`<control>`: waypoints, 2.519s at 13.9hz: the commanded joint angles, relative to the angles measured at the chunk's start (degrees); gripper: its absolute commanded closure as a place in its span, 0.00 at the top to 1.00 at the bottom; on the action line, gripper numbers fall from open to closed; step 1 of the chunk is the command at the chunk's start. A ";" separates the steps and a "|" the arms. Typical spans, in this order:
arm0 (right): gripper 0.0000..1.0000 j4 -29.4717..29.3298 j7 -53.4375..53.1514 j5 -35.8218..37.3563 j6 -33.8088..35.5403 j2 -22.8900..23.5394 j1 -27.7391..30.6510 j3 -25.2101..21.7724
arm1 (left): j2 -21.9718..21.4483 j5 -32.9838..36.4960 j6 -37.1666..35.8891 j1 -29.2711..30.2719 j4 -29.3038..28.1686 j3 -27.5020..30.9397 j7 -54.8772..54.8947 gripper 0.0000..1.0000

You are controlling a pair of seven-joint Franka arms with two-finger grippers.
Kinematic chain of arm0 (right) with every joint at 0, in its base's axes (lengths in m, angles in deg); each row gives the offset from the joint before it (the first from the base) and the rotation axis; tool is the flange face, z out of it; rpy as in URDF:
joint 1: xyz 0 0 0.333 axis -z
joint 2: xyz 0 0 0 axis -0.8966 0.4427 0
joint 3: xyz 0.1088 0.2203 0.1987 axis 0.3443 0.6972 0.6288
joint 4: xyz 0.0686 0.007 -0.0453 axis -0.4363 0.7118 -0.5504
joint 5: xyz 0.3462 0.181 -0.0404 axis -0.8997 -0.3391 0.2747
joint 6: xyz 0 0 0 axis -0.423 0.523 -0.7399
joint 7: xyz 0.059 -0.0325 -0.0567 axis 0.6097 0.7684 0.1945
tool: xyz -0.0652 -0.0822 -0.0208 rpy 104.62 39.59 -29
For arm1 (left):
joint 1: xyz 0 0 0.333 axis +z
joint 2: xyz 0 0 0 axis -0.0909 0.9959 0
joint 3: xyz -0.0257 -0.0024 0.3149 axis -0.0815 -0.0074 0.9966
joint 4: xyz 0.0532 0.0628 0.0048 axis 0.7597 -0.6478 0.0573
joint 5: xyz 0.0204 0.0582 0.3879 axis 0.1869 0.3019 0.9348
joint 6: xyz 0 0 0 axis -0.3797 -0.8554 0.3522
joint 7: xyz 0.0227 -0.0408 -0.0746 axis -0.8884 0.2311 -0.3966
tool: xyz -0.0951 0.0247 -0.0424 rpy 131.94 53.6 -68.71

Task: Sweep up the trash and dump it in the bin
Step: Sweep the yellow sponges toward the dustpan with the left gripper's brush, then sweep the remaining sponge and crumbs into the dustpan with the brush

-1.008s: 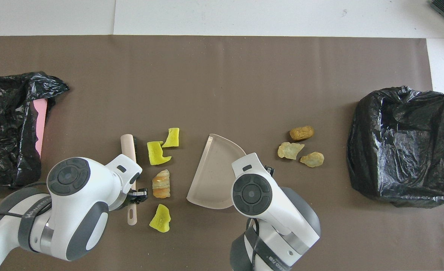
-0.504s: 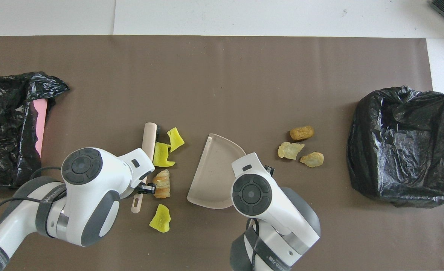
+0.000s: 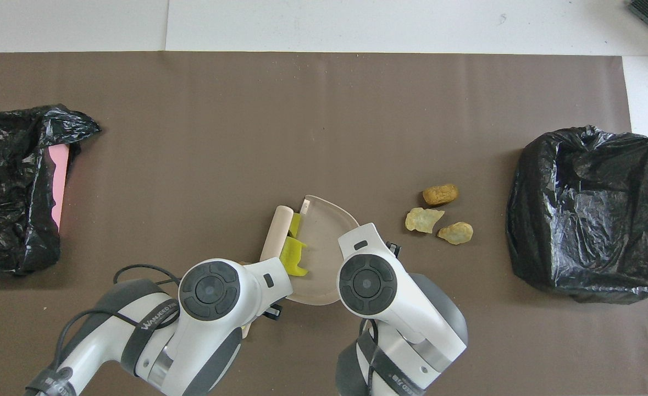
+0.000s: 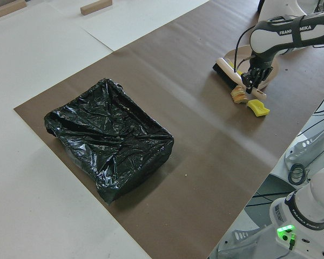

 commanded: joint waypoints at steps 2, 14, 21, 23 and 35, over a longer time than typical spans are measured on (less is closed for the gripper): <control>0.00 0.40 -1.97 1.53 -0.37 -0.31 0.14 0.02 | -1.04 -0.19 -1.57 -4.98 2.01 0.61 -3.66 0.00; 0.00 0.40 5.06 -2.60 1.65 -0.04 0.93 0.11 | -10.61 -3.79 -23.89 3.63 3.61 2.28 -3.30 0.00; 0.00 0.40 7.52 -2.60 1.21 0.05 1.37 0.02 | -22.30 -3.18 -26.26 5.75 -9.57 1.06 -30.16 0.00; 0.00 0.40 7.52 -2.60 1.13 0.05 1.37 0.02 | -22.49 -3.27 -26.98 1.55 -12.03 0.61 -40.44 0.00; 0.00 0.40 7.52 -2.60 1.13 0.13 1.37 0.02 | -13.01 -16.80 -0.82 -3.93 -13.46 0.79 -57.46 0.00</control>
